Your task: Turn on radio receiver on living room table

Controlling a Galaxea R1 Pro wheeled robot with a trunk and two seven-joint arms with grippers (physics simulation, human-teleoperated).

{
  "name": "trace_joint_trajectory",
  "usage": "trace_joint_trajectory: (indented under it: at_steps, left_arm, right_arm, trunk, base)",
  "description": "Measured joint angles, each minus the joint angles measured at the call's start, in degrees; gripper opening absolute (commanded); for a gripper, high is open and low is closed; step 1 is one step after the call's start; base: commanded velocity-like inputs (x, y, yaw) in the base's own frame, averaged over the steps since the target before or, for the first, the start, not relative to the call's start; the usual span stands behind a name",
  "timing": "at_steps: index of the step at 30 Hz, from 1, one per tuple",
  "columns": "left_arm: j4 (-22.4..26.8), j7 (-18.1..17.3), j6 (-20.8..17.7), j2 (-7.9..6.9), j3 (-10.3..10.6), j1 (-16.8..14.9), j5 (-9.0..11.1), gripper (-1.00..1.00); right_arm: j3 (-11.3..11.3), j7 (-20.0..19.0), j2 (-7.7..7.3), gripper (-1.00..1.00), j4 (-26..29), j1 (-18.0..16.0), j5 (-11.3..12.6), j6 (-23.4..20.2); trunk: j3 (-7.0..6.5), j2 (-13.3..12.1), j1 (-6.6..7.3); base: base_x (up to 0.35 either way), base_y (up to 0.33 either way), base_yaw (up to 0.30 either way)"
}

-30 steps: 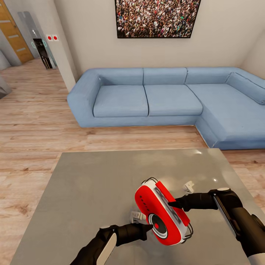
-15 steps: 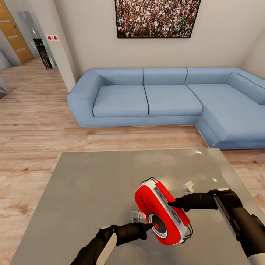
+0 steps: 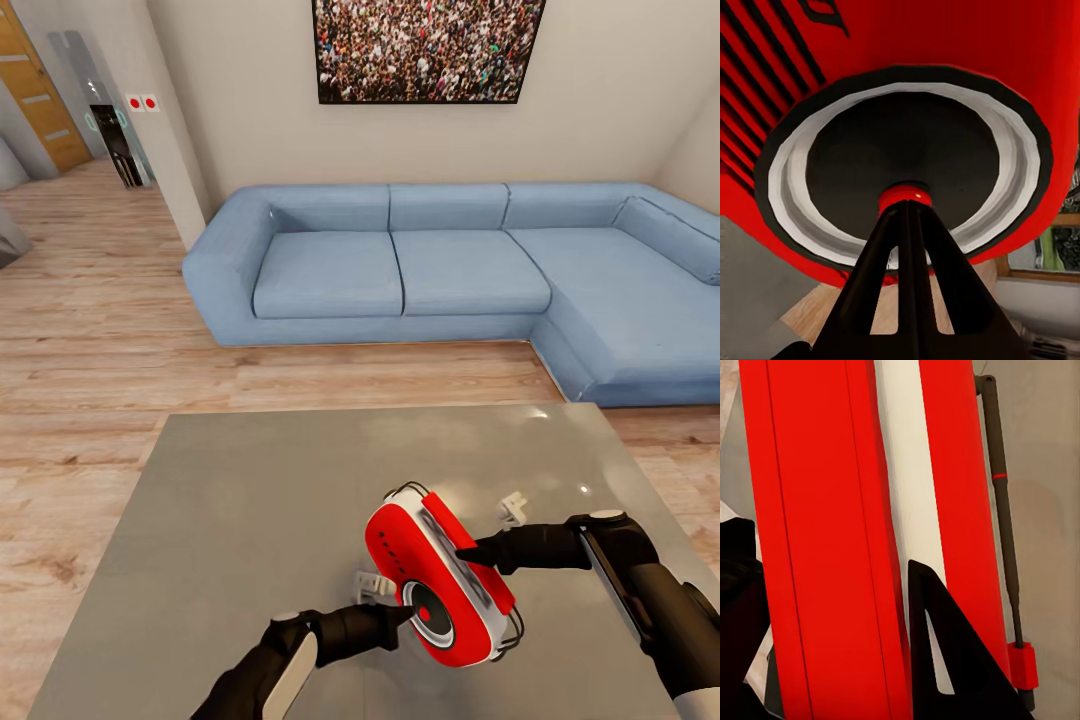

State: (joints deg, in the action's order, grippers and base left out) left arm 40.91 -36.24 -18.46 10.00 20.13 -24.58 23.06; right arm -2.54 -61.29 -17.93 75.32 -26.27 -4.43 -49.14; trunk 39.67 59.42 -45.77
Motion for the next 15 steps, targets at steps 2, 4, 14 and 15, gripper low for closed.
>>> trace_joint_trajectory:
  at_steps: [2,4,14,15]
  left_arm:
    - [-0.98,0.64,0.04,0.0,0.0,-0.42,-0.03,-1.0]
    - [-1.9,0.9,0.07,0.0,0.0,-0.91,-0.02,-1.0]
    - [-3.67,1.16,1.38,0.0,0.0,-1.59,0.04,-1.0]
    - [-3.73,1.17,1.42,0.0,0.0,-1.6,0.03,-1.0]
  right_arm:
    - [0.0,-0.04,0.0,-1.0,-0.01,0.0,0.0,-0.01]
    - [0.0,-0.05,0.0,-1.0,0.02,0.0,0.0,0.0]
    - [0.0,-0.06,0.0,-1.0,0.07,0.0,0.0,0.0]
    - [0.0,-0.06,0.0,-1.0,0.07,0.0,0.0,0.0]
  trunk:
    - [0.0,0.0,0.0]
    - [0.0,0.0,0.0]
    - [0.0,0.0,0.0]
    - [0.0,0.0,0.0]
  base:
    - [0.0,0.0,0.0]
    - [0.0,0.0,0.0]
    - [0.0,0.0,0.0]
    - [0.0,0.0,0.0]
